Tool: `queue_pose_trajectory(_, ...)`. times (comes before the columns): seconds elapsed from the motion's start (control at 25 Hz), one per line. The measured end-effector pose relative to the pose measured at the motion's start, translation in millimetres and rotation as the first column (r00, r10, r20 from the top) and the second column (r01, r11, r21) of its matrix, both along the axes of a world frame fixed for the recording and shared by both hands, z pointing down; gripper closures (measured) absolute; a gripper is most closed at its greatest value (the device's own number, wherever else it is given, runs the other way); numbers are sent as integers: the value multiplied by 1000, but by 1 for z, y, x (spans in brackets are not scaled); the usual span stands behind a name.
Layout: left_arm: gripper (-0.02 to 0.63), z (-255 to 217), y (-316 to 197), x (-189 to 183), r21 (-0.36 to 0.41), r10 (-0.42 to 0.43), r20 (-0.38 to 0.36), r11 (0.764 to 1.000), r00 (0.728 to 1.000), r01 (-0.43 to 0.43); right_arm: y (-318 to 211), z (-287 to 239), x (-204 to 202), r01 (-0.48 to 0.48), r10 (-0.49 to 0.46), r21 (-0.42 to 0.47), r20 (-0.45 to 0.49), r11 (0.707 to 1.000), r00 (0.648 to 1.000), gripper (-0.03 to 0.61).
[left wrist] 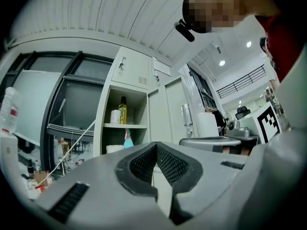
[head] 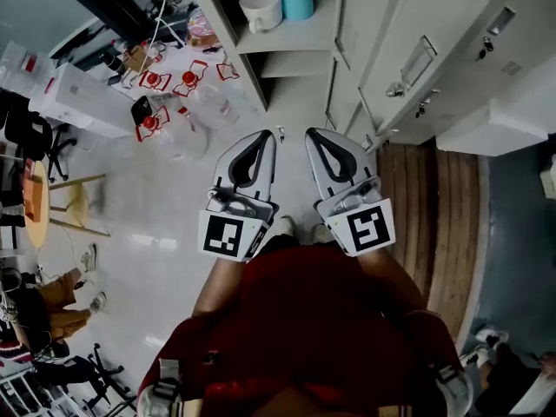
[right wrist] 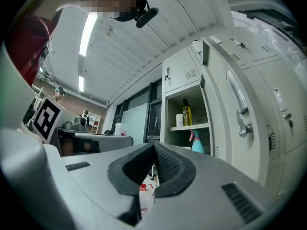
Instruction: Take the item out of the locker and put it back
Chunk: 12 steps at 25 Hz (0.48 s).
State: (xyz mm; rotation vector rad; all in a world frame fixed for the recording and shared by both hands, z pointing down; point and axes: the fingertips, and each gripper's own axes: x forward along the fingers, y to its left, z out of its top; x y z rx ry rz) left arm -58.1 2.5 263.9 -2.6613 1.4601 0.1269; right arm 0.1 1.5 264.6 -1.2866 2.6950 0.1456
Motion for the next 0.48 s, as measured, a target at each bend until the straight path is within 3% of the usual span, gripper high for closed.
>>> queue_pose_trajectory(0.48,607,-8,5,-15,33,85,-29,996,996,-84,7,-5,-18,-43,43,5,-31,999,999,581)
